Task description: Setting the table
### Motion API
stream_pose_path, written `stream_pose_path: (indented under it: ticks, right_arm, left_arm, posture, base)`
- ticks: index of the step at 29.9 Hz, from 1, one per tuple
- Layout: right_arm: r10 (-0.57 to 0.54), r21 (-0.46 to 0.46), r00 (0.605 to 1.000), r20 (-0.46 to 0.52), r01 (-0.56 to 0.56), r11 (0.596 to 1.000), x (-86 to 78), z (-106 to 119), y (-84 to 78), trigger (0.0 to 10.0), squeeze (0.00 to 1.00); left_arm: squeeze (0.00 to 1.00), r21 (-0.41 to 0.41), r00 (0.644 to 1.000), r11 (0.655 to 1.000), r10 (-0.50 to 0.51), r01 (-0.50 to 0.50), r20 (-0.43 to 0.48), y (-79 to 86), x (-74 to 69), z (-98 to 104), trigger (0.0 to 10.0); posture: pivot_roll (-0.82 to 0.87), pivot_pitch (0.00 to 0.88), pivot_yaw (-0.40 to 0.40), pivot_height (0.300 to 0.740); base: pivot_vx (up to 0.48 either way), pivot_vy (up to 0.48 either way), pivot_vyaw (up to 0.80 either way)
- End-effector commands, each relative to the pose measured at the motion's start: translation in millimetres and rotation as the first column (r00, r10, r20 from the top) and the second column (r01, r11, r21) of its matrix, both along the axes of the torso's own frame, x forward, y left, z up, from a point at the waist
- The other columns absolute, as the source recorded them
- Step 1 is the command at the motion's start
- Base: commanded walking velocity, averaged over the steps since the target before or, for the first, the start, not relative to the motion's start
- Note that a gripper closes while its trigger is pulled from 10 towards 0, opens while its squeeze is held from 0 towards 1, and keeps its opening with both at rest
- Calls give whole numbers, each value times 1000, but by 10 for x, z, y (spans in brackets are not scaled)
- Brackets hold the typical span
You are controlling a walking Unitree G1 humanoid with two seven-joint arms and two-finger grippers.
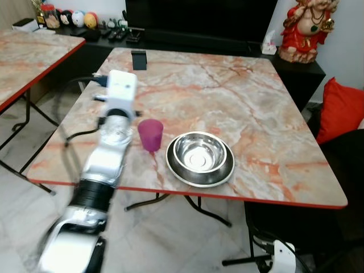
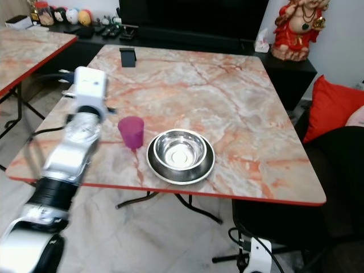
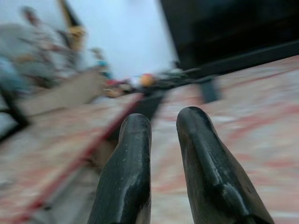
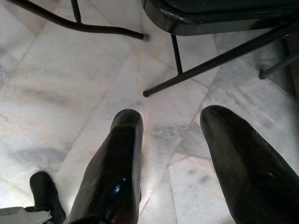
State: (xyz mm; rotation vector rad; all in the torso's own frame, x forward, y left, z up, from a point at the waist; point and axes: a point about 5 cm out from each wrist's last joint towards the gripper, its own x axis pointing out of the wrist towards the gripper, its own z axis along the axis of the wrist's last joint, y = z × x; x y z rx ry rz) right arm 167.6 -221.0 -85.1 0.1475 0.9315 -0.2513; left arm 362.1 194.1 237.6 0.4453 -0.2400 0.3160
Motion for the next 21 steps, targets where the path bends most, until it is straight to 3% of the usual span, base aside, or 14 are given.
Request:
stream_pose_path:
  ticks: [1,5,7,9,10,11,12,13,14,17,18,19,20,21]
  right_arm:
    - [-17,1,1000,4,17,1000,-6,0,-9,10000,0]
    - [-21,3,1000,4,21,1000,-12,-3,-5,10000,0]
    - [-23,2,1000,3,23,1000,-17,-5,-5,10000,0]
    - [-23,2,1000,2,23,1000,-20,-7,-5,10000,0]
    - [-22,2,1000,1,22,1000,-22,-8,-1,10000,0]
    - [-22,2,1000,1,22,1000,-22,-8,-1,10000,0]
    - [-21,2,1000,1,21,1000,-21,-9,1,10000,0]
    - [-21,3,1000,2,21,1000,-21,-9,4,10000,0]
    - [-21,3,1000,2,21,1000,-21,-9,4,10000,0]
    - [-22,3,1000,2,22,1000,-22,-10,8,10000,0]
    - [-22,2,1000,2,22,1000,-23,-11,9,10000,0]
    - [-21,-1,1000,1,21,1000,-24,-11,10,10000,0]
    - [-21,-1,1000,1,21,1000,-24,-11,10,10000,0]
    - [-22,-3,1000,0,22,1000,-21,-10,10,10000,0]
  left_arm:
    - [0,34,998,998,55,-56,33,176,-78,1,10000]
    - [0,125,968,960,248,-251,39,717,-283,-101,10000]
    - [0,151,921,910,388,-387,28,1053,-439,-209,10000]
    - [0,110,855,855,515,-507,-66,1368,-610,-485,10000]
    - [0,109,796,808,589,-579,-140,1547,-754,-731,10000]
    - [0,109,796,808,589,-579,-140,1547,-754,-731,10000]
    - [0,128,772,790,613,-599,-169,1602,-814,-843,10000]
    - [0,168,718,753,657,-636,-230,1693,-944,-1070,10000]
    - [0,168,718,753,657,-636,-230,1693,-944,-1070,10000]
    - [0,236,628,712,698,-662,-344,1746,-1166,-1474,10000]
    - [0,253,609,714,693,-652,-386,1718,-1221,-1609,10000]
    - [0,273,591,745,655,-609,-471,1622,-1282,-1844,10000]
    - [0,273,591,745,655,-609,-471,1622,-1282,-1844,10000]
    - [0,270,578,783,603,-560,-550,1521,-1312,-2039,10000]
  posture:
    - [74,0,-46,740]
    - [74,0,-42,740]
    - [82,0,-42,740]
    - [88,0,-43,740]
    - [91,0,-40,740]
    - [91,0,-40,740]
    - [86,0,-38,740]
    - [83,0,-36,740]
    - [83,0,-36,740]
    - [77,0,-34,740]
    - [77,0,-34,740]
    - [78,0,-34,740]
    - [78,0,-34,740]
    - [72,0,-31,740]
  base:
    - [0,0,0]
    - [0,0,0]
    - [0,0,0]
    - [0,0,0]
    - [0,0,0]
    - [0,0,0]
    - [0,0,0]
    - [0,0,0]
    - [0,0,0]
    - [0,0,0]
    - [0,0,0]
    - [0,0,0]
    - [0,0,0]
    - [0,0,0]
